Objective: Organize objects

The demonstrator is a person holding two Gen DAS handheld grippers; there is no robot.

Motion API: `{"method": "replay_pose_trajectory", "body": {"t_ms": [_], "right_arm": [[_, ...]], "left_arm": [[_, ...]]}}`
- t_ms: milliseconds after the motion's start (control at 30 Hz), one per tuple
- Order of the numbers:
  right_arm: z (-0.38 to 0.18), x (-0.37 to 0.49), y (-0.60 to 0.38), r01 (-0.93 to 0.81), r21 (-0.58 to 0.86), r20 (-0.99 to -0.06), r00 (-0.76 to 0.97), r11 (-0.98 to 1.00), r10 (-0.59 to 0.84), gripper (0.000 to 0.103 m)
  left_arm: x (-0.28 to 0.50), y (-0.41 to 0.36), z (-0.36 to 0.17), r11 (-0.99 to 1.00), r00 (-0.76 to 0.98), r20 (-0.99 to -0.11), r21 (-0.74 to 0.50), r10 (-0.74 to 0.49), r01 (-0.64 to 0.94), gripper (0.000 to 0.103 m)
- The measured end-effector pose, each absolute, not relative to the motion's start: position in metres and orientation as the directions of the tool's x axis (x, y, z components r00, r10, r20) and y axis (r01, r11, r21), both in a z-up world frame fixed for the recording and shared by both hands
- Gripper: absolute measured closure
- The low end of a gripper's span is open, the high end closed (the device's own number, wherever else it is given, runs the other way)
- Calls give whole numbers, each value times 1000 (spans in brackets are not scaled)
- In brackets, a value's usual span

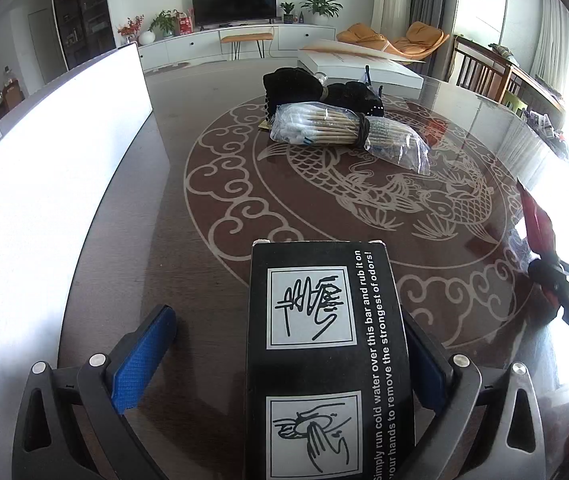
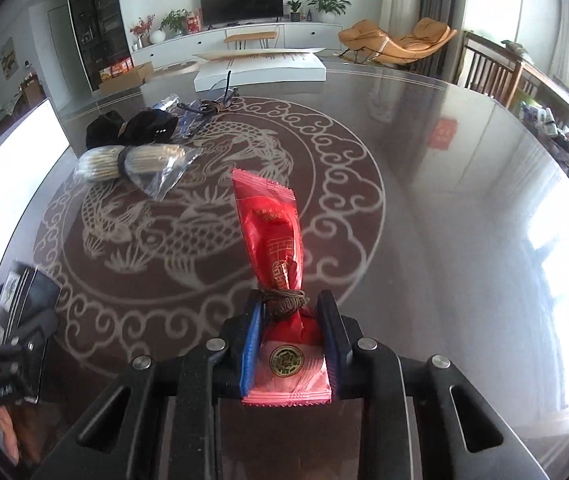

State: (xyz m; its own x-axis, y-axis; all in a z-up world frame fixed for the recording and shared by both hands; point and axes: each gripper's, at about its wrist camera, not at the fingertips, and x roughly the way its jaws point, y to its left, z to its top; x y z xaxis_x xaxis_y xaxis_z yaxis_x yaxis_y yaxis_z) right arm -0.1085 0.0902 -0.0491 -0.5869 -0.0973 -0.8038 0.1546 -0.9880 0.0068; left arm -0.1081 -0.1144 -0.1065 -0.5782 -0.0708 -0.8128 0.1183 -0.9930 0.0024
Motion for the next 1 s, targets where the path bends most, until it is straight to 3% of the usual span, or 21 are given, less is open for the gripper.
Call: {"method": "replay_pose_trajectory", "body": {"t_ms": [33, 100, 133, 300, 433, 1000], "right_arm": [[-50, -100, 85, 148, -10, -794, -602, -989, -82, 70], [-51, -96, 76, 152, -23, -791, -607, -988, -75, 47], [-53, -98, 72, 162, -23, -798, -598, -986, -80, 26], [-56, -114, 61, 157, -97, -800, -600, -983, -17, 0], [-59, -125, 69, 130, -4, -813, -577, -991, -73, 0], [-64, -125, 68, 129, -12, -815, -576, -992, -65, 0]], "left_arm": [[-108, -114, -107, -993, -578, -813, 2, -71, 118, 0], [-108, -114, -107, -993, -578, -813, 2, -71, 118, 0], [-108, -115, -106, -993, -578, -813, 2, -71, 118, 0], [-108, -114, -107, -993, -578, -813, 2, -71, 118, 0], [-108, -115, -106, -993, -578, -813, 2, -71, 118, 0], [-108, -114, -107, -993, -578, -813, 2, -71, 118, 0]]}}
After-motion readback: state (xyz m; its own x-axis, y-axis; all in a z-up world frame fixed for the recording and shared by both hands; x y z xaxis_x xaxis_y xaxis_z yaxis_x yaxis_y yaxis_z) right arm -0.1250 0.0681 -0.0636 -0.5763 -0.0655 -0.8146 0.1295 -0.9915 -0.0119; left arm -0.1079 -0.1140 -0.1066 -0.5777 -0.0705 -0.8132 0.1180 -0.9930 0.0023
